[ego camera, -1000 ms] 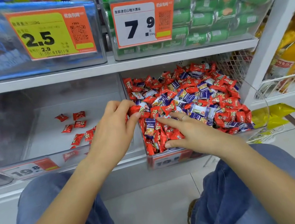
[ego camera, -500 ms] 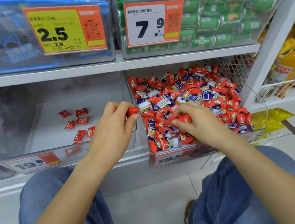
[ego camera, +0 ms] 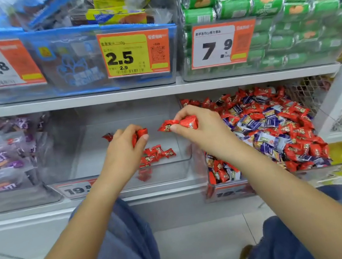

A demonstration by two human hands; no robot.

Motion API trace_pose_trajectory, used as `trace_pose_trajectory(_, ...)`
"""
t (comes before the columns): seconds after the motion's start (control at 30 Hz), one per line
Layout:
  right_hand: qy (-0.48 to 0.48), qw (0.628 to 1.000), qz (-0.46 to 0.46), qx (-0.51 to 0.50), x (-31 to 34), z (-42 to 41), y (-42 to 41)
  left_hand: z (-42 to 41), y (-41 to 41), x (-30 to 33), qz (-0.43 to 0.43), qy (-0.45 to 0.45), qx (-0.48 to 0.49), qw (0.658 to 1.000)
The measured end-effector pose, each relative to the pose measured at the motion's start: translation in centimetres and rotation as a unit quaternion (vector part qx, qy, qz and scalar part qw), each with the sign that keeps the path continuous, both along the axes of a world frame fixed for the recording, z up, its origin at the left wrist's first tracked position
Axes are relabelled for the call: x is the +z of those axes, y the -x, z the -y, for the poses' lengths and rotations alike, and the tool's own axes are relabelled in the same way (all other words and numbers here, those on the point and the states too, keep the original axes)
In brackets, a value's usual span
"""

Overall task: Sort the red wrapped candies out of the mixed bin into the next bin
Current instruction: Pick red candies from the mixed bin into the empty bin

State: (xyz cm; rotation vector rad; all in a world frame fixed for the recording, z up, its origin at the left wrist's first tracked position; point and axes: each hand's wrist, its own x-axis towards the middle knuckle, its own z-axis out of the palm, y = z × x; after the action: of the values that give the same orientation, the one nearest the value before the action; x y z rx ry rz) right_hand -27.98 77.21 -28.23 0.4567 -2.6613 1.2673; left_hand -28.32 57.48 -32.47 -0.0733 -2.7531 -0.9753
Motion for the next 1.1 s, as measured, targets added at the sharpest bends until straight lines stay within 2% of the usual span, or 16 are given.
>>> trace_pose_trajectory(0.07,-0.063,0.998,0.002,0.021,-0.5,2.9,1.8,1.4,1.4,-0.3,0.034,0.003,0.007,0.999)
trace_pose_trajectory(0.1,-0.108,0.993,0.027,0.038,-0.7,4.1,2.8,1.8,2.0,-0.2,0.062,-0.023,0.005,0.998)
trace_pose_trajectory(0.2,-0.257,0.953,0.123,0.107,-1.4,5.5,4.9,2.6,3.1,0.8,0.163,-0.201,-0.005,0.966)
trace_pose_trajectory(0.27,-0.277,0.947,0.119,0.114,-1.4,5.0,5.2,3.4,3.4,1.3,0.198,-0.247,0.010,0.949)
trace_pose_trajectory(0.47,-0.178,0.983,0.006,0.049,0.5,-1.6,1.4,3.6,2.5,0.8,0.164,-0.253,0.037,0.953)
trace_pose_trajectory(0.6,-0.118,0.992,0.016,-0.037,0.2,-8.0,-1.7,-0.4,1.1,-0.3,0.128,-0.213,-0.024,0.968)
trace_pose_trajectory(0.77,-0.113,0.988,0.041,-0.095,-1.3,-13.0,-3.5,-8.5,-2.1,-0.5,0.123,-0.193,-0.107,0.968)
trace_pose_trajectory(0.9,-0.185,0.981,0.031,-0.059,-2.3,-12.1,-3.3,-12.2,-3.8,-2.1,0.086,-0.147,-0.109,0.979)
trace_pose_trajectory(1.0,-0.227,0.973,-0.007,0.044,-2.9,-9.4,-2.3,-12.4,-3.7,-2.9,0.060,-0.126,-0.097,0.985)
trace_pose_trajectory(1.1,-0.281,0.950,-0.016,0.136,-4.2,-7.1,-0.7,-12.2,-3.3,-3.0,0.057,-0.122,-0.102,0.986)
